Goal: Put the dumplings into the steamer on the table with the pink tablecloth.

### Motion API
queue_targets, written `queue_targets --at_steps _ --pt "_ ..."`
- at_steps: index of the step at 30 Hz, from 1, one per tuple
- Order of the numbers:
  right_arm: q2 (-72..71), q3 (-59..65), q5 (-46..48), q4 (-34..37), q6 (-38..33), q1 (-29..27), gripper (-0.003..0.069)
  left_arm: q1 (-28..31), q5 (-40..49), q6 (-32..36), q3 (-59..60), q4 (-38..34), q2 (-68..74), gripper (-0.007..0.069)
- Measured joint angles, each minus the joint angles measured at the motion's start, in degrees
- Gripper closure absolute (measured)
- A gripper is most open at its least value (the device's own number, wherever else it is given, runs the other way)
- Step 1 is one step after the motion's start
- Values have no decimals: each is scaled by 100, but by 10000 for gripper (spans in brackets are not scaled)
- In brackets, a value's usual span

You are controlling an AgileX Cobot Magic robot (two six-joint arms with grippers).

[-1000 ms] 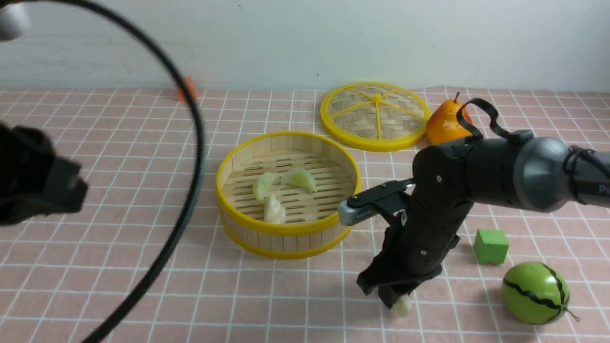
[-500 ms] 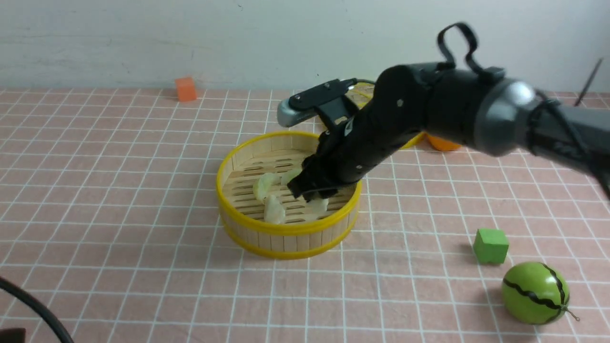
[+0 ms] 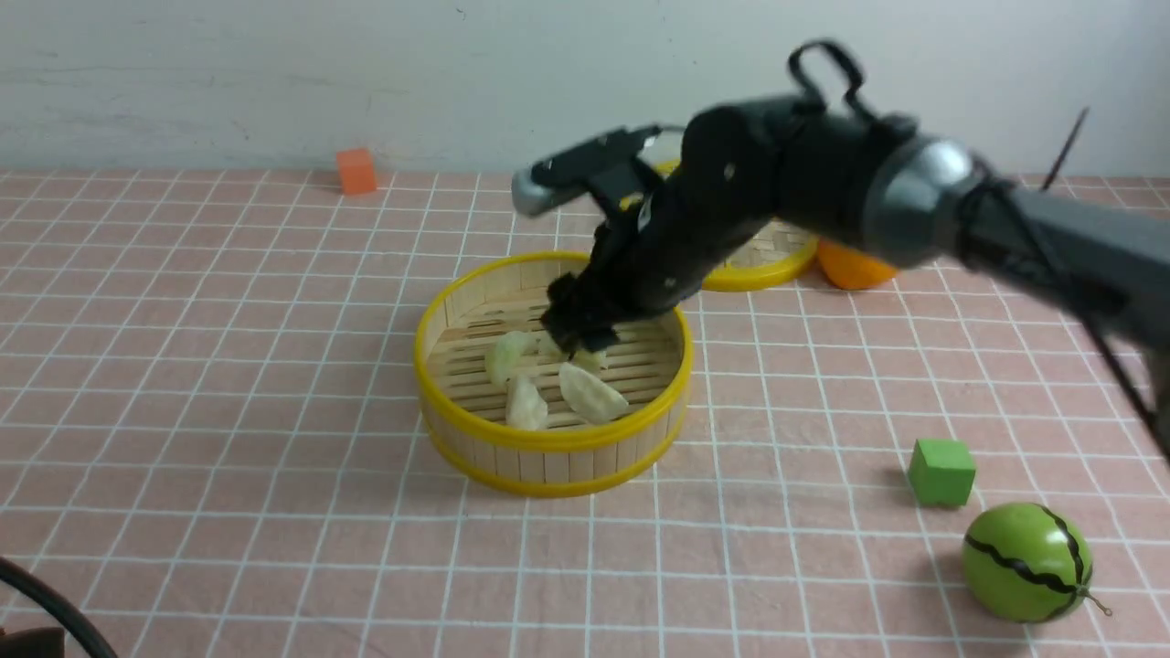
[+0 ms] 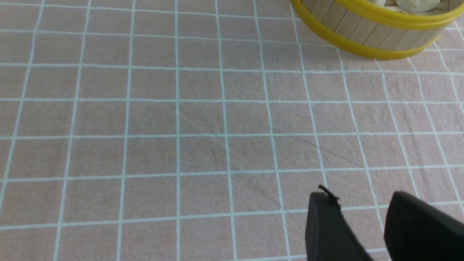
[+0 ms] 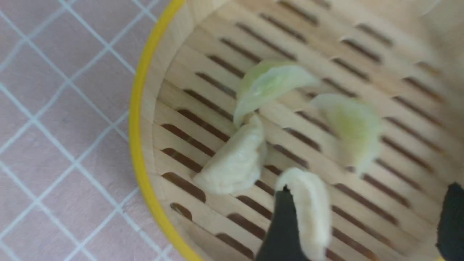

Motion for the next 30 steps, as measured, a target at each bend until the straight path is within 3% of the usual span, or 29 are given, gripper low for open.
queue_targets --at_steps 3,4,5,6,8,10,13,22,30 --pt "-935 -162 606 -351 71 1 268 0 0 0 0 0 0 388" --pt "-1388 -154 836 -476 99 1 340 0 -6 0 0 0 0 388" --pt "-1462 -147 869 -497 100 1 352 0 -6 0 0 0 0 388" --pt "-2036 -1 1069 -634 134 1 459 0 -6 0 0 0 0 388" --pt "-2694 410 1140 -755 192 1 590 0 -6 0 0 0 0 386" --pt "-3217 981 1056 -788 279 1 659 0 -6 0 0 0 0 386" --pt "-3775 1875 785 -823 333 1 678 0 -6 0 0 0 0 386" --pt "-5823 6268 -1198 -651 439 1 679 0 -12 0 0 0 0 386" --pt "-6510 8331 -1409 -457 633 1 676 0 -17 0 0 0 0 386"
